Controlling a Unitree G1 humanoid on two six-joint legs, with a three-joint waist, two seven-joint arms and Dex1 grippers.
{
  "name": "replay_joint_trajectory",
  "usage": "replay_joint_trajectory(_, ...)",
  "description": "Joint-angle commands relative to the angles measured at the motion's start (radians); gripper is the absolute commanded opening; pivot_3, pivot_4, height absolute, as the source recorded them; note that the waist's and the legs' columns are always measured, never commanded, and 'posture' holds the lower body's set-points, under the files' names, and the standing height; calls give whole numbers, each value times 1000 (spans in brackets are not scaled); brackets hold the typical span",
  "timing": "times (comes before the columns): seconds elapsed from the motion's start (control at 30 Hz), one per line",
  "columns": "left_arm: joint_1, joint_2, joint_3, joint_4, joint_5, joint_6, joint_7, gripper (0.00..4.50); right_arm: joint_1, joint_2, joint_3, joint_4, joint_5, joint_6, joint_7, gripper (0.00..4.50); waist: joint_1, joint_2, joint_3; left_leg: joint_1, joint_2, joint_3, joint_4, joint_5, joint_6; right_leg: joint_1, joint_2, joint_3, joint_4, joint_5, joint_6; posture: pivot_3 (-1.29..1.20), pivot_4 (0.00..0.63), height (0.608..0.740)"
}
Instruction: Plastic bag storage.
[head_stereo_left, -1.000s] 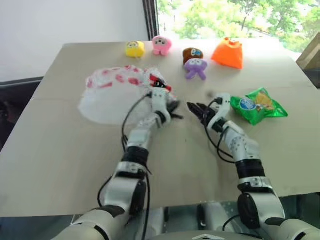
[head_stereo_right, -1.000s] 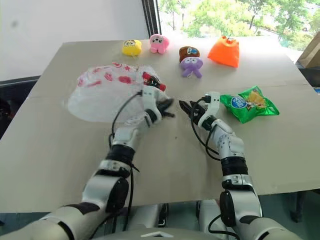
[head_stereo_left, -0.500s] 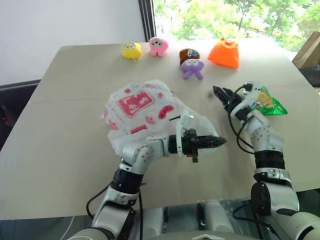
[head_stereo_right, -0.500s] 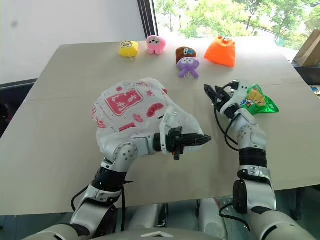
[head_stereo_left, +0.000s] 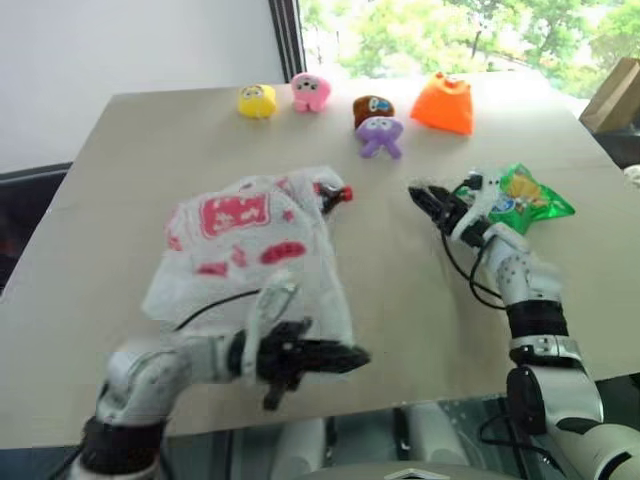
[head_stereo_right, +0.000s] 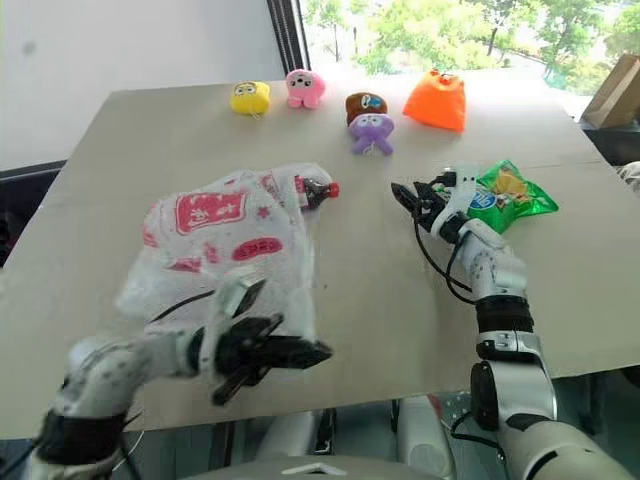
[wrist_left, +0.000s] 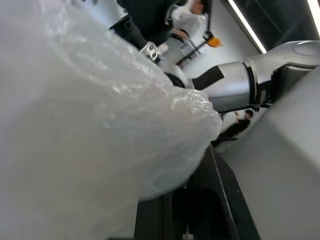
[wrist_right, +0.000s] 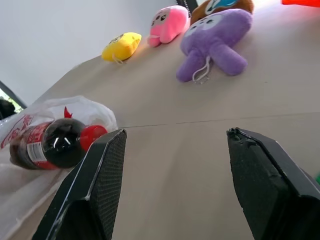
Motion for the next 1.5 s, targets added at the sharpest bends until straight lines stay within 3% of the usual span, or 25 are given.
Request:
replay_joint_trajectory(0.03,137,-18,117,-81,28,-113,96,0,-57,9,69,59,-72,-97,53,3215,2,0,0,0,-1,0,0,0,0,0,0,0,0,0,0,0,150,740)
replay_joint_trajectory(0.13,174,-123,215,-44,184,-331,249,0,-115,22,107,154,-113,-152,93,3215,6,0,0,1,-1,0,0,0,0,1,-1,0,0,0,0,0,150,740)
replay_joint_trajectory(0.2,128,-210,296,26,272,-458,403,0,-160,29,127,226,-142,-194,117,3823,12,0,0,1,-2,-1,1,0,0,1,-1,-1,1,0,-1,0,150,740)
replay_joint_trajectory(0.27,89,-262,368,63,330,-599,452,0,-212,42,129,304,-157,-230,126,4455,13,0,0,2,-3,-1,1,0,-1,1,1,-1,2,1,-2,0,150,740)
replay_joint_trajectory(0.37,43,-315,424,84,390,-759,501,0,-297,73,120,433,-171,-273,123,4455,10,0,0,2,-2,0,1,1,-1,0,1,-1,2,2,-2,0,150,740)
replay_joint_trajectory(0.53,119,-312,424,63,359,-757,503,0,-404,125,67,600,-165,-326,74,4455,-4,0,0,-1,-2,2,-1,0,-1,0,0,0,-3,2,-2,0,150,740)
replay_joint_trajectory(0.83,182,-317,606,215,370,-863,616,0,-534,202,-66,796,-121,-261,6,4455,-6,0,0,-1,1,-1,-1,0,-1,-1,1,-2,-2,1,-2,0,150,740)
replay_joint_trajectory(1.1,157,-288,669,312,386,-909,681,0,-542,266,10,842,-259,-340,-24,4455,-6,-1,0,-2,0,0,-1,0,-1,-1,-2,-2,-2,1,-2,0,150,740)
replay_joint_trajectory(1.5,134,-275,726,382,381,-949,774,0,-518,302,-22,842,-248,-262,158,4455,-12,-1,0,-1,2,-1,-3,0,-2,-2,-6,-2,-1,1,-2,0,150,740)
